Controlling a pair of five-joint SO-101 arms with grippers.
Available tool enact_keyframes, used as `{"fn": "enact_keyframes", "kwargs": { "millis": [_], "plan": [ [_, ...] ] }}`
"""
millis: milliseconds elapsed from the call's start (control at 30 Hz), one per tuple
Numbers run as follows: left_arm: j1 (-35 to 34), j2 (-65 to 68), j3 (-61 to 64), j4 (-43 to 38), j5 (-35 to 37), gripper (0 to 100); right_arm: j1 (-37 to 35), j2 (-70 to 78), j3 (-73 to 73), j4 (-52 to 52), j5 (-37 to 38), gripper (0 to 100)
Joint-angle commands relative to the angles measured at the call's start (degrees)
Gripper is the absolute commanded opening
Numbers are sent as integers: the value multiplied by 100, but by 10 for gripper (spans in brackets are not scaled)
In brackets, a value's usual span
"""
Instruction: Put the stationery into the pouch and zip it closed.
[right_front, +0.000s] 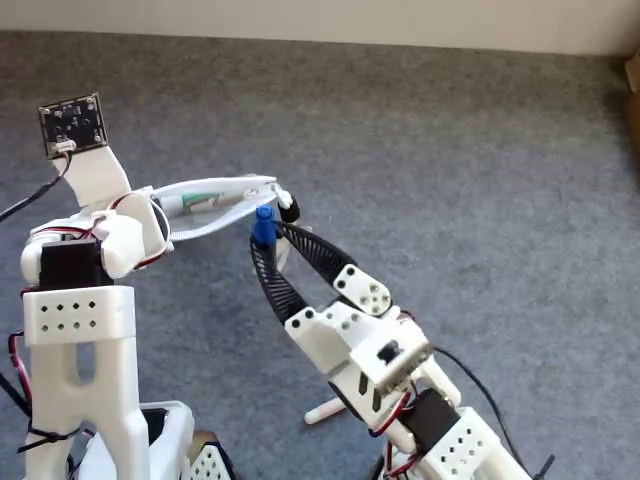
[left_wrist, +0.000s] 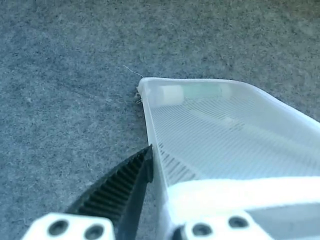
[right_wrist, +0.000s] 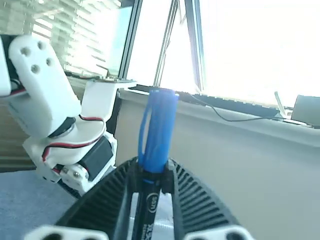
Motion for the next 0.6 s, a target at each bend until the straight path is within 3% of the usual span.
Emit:
{"fn": "enact_keyframes", "kwargs": {
  "millis": [0, 567],
  "plan": [
    [127, -154, -31, -123, -44, 34, -57, -110, 13, -602, -62, 4],
    [127, -154, -31, -123, -44, 34, -57, -57, -382, -1138, -70, 4]
  ]
}}
